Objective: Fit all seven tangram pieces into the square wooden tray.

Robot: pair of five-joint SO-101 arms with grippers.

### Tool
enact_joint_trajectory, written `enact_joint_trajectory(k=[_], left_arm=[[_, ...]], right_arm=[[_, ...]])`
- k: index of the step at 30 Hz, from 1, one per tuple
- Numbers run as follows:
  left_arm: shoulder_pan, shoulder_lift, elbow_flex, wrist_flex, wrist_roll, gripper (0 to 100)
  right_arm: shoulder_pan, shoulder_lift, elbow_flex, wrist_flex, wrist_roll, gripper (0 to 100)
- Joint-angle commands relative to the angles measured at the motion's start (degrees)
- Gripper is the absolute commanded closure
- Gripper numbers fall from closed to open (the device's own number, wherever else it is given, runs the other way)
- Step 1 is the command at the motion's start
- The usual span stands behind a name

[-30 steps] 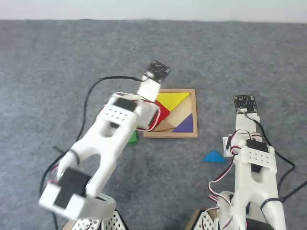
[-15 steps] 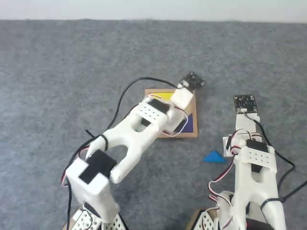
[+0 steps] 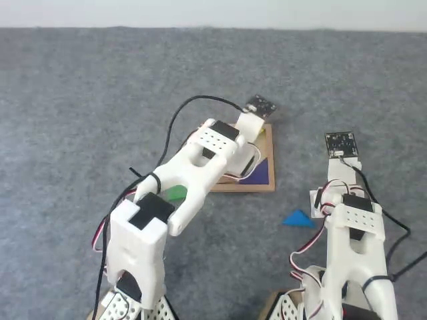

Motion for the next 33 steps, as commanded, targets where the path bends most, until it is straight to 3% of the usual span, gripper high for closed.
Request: enact_joint_trajectory(k=[1,10,13,18,24,28,31,33], left_arm=[[0.44,-0.26,-2.95,2.64,-1.49,99],[0.97,-1.76,-2.86,3.16,-1.32,99],[1.67,-8.09,-0.22,0.35,0.18,99],[2.20,-27.16,14.29,-6.24,3.08,99],[-10.46,-52.48,30.90,-2.29,2.29,98],[-22.95,-64.44,41.36,0.88,-4.13,94],[-29.98,-68.13,51.65,-7.03,-7.82,88],[-31.21,-67.78,56.22,-11.87,-9.58,86]], right_arm=[[0.48,-2.33,-0.26,0.13,-0.53,91.9],[0.40,-2.33,-0.26,0.13,-0.53,91.9],[0.31,-2.33,-0.26,0.13,-0.53,91.9],[0.31,-2.33,-0.26,0.13,-0.53,91.9],[0.31,-2.33,-0.26,0.13,-0.44,91.9],[0.22,-2.33,-0.26,0.13,-0.35,91.9],[0.13,-2.33,-0.35,0.13,-0.44,91.9],[0.13,-2.33,-0.35,0.13,-0.44,91.9]])
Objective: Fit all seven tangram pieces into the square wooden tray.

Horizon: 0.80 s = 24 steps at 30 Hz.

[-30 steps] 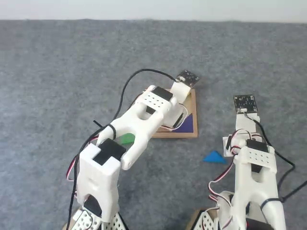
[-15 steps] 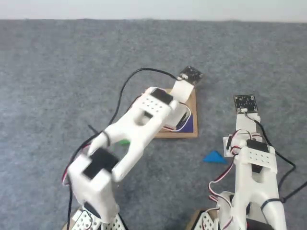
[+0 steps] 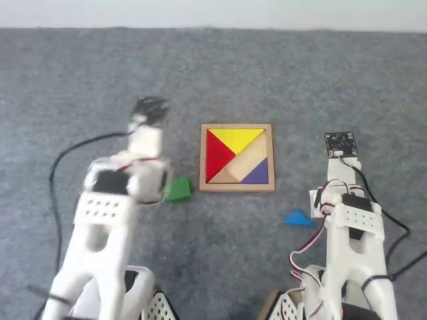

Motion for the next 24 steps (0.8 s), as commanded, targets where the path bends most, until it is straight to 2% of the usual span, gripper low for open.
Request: enact_joint_trajectory(k=[1,3,6,9,13,20,24], left_arm=[[-4.31,-2.99,9.01,-8.79,-4.57,86],[-1.49,-1.58,8.66,-6.33,-3.87,84],[1.58,0.70,6.11,-2.81,3.25,78],[1.93,3.87,4.00,-2.37,11.34,75],[2.37,10.37,1.01,-2.37,16.79,72],[1.93,30.95,-10.51,-2.29,18.29,73],[0.70,38.33,-16.13,0.26,18.46,73]], right_arm=[[0.13,-2.33,-0.35,0.13,-0.44,91.9],[-0.57,-2.33,-0.35,0.04,-0.44,91.9],[-0.84,-2.33,-0.35,0.04,-0.44,91.9],[-0.75,-2.33,-0.35,0.04,-0.44,91.9],[-0.75,-2.33,-0.35,0.04,-0.35,91.9],[-0.66,-2.33,-0.35,0.04,-0.26,91.9],[-0.66,-2.33,-0.35,0.04,-0.18,91.9]])
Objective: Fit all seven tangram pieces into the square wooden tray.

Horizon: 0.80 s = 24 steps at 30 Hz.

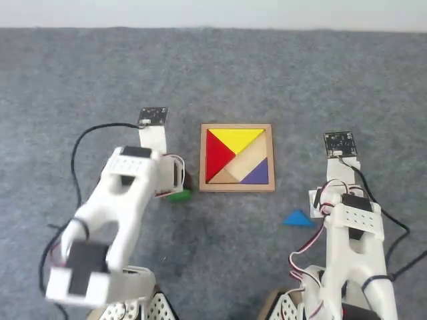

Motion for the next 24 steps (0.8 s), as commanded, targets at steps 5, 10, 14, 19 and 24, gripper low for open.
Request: enact_joint_trajectory(k=[5,10,14,19,24], left_arm=[[-0.70,8.44,-9.45,4.66,1.49,73],[-0.79,8.44,-9.89,3.87,2.46,73],[-0.62,8.53,-10.24,3.69,2.29,73],[-0.62,8.53,-10.33,2.81,2.29,73],[-0.62,8.53,-10.24,2.90,0.88,73]], right_arm=[[-0.22,-2.33,-0.44,0.04,-0.18,91.9],[-0.22,-2.33,-0.44,0.04,-0.18,91.9],[-0.13,-2.33,-0.53,0.04,-0.18,91.9],[-0.13,-2.33,-0.53,0.04,-0.18,91.9],[-0.13,-2.33,-0.53,0.22,-0.44,91.9]])
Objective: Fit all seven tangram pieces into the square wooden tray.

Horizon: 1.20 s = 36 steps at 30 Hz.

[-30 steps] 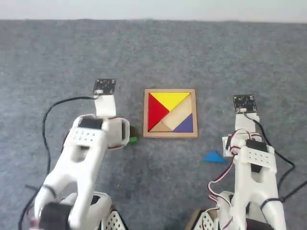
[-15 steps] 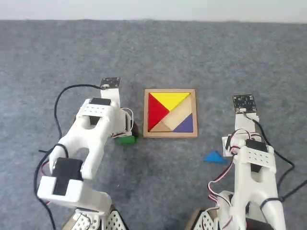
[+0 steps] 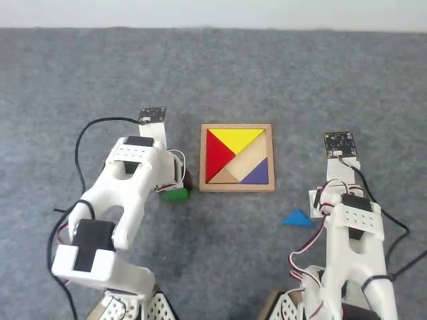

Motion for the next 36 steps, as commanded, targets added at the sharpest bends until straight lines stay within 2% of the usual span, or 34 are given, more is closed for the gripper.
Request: enact_joint_trajectory(k=[1,36], left_arm=[[0.18,-0.09,-3.12,-0.79,-1.58,73],[1.14,0.26,-2.68,-0.53,-3.16,76]], right_arm=[[-0.13,-2.33,-0.53,0.31,-0.44,91.9],[-0.13,-2.33,-0.44,0.40,-0.09,91.9]])
